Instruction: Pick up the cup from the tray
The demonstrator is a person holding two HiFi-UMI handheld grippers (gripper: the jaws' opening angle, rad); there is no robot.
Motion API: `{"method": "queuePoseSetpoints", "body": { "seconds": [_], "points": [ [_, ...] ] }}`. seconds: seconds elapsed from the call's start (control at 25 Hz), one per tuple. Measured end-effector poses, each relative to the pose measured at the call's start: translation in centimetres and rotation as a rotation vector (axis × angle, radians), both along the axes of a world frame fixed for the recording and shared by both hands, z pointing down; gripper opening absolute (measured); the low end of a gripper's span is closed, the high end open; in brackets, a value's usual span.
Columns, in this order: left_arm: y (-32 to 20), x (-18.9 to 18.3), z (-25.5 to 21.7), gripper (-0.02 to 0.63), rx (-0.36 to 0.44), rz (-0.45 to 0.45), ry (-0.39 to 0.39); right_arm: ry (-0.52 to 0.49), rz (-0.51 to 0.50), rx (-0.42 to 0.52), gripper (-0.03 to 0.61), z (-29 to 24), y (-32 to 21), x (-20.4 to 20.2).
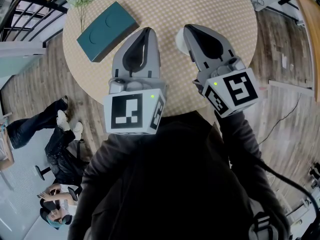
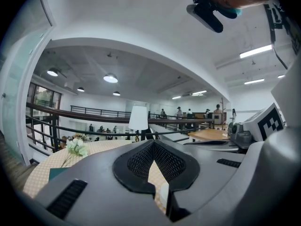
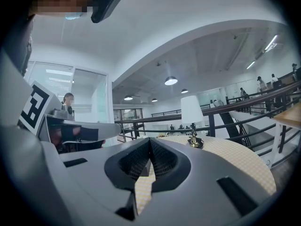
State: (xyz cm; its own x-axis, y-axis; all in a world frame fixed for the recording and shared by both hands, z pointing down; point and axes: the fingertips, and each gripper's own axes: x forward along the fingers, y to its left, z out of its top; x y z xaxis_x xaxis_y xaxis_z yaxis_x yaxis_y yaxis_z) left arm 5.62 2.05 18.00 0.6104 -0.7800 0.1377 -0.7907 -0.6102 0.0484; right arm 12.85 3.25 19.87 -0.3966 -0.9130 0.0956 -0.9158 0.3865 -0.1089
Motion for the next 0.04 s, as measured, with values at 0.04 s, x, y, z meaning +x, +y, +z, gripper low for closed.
{"method": "queuePoseSetpoints", "body": {
  "seconds": [0.04],
  "points": [
    [-0.02, 0.07, -0.01, 0.008, -0.001, 0.001, -0.001, 0.000, 0.001, 0.000, 0.008, -0.02, -0.03, 0.06]
  ]
}}
